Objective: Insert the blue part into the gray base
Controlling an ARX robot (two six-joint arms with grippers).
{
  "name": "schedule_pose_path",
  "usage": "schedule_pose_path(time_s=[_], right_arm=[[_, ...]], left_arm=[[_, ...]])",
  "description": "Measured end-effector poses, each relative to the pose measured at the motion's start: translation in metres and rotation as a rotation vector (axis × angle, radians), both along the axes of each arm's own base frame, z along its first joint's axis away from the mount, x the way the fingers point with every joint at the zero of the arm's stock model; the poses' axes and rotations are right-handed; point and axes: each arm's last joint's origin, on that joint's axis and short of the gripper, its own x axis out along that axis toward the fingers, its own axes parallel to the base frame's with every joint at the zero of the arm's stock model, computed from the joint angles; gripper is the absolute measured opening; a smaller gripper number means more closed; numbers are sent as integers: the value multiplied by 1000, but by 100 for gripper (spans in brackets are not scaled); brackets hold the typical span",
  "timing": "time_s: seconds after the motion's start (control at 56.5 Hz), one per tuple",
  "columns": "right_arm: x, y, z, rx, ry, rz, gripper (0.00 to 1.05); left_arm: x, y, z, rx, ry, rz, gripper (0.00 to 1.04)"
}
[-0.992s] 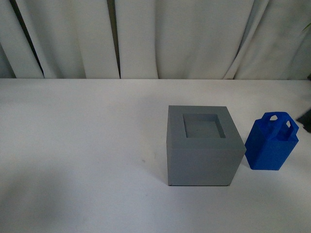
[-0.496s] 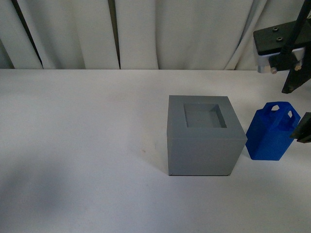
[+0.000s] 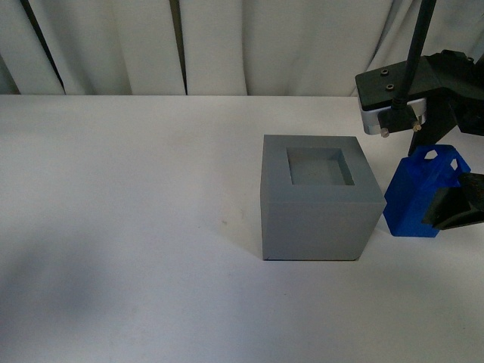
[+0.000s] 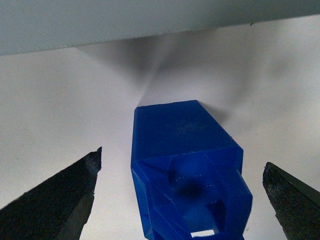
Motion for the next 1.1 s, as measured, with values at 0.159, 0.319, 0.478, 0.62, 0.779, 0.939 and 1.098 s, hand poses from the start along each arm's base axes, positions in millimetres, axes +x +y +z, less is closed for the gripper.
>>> schedule_pose_path(time_s=[0.159, 0.319, 0.478, 0.62, 0.779, 0.939, 1.098], right_arm=[[0, -2, -1, -10, 2, 1, 97], [5, -2, -6, -1, -7, 1, 97], [6, -1, -9, 15, -3, 2, 84], [4, -1, -9, 13, 12, 0, 61], [2, -4, -4, 21, 38, -2, 47], [3, -7, 26, 61, 5, -6, 47], [-3, -8, 72, 123, -58, 3, 47]], left_arm=[[0, 0, 0, 0, 0, 0, 99], [0, 0, 0, 0, 0, 0, 99], [0, 0, 0, 0, 0, 0, 99], [0, 0, 0, 0, 0, 0, 99], [0, 0, 0, 0, 0, 0, 99], [0, 0, 0, 0, 0, 0, 99], [0, 0, 0, 0, 0, 0, 99]])
